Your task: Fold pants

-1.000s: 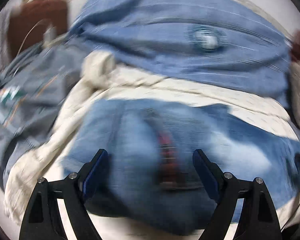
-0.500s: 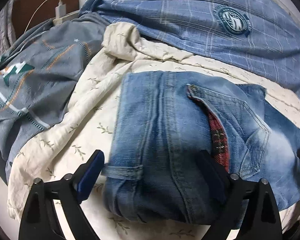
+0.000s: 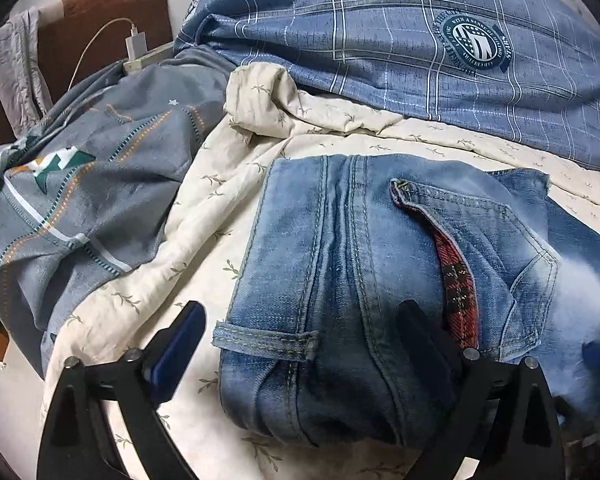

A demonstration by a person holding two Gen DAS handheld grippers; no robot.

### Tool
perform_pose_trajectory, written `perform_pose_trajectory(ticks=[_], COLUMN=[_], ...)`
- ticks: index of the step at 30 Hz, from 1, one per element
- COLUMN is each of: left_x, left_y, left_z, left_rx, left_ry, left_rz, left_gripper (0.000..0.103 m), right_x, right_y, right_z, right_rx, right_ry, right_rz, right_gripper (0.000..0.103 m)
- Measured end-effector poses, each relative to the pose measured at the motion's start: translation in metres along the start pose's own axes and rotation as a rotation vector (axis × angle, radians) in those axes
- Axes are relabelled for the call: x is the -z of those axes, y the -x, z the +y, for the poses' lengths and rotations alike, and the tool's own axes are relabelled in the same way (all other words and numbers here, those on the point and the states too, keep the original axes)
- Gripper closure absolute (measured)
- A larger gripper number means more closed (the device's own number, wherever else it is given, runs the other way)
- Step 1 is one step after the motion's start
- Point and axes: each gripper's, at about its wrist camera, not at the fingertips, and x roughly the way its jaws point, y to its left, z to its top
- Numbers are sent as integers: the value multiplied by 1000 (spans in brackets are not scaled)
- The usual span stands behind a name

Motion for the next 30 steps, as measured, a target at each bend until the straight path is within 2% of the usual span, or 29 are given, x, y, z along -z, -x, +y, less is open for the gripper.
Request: perform_pose_trajectory(ticks=[3,7,9,11,16,18,20,25,28,30], left_x=[1,2,1,-1,1,3,5,9,11,11], left_y=[-7,-8,-2,9,43,50,51,49,51,51], left_z=[4,10,9,3,-25,-37,-52,-87,-98,-103], left_rx=[10,46,30,2,43,88,122,175,185,191], left_ry=[28,89,83,53,-53,-93,-146,-247,-271,-279], left_rz=[27,55,38,-14,-181,-210,-208,-175,-173,-165], left_gripper=[0,0,0,0,0,0,0,0,0,0], right_x=[4,3,1,-1,-3,-2,-1,16,31,40], right_y=[-5,0,9,19,37,46,53,64,100,115], right_z=[4,-11,-20,-36,-104,-143,-179,-254,-281,-297], right_rx=[61,8,3,35,170,227,268,366,382,410], right_ry=[40,-4,-30,-62,-221,-321,-404,-552,-643,-670], right_rz=[-21,2,-3,-31,-53,-72,-81,-33,-131,-167], right_gripper=[33,33,32,32,32,32,32,32,32,32])
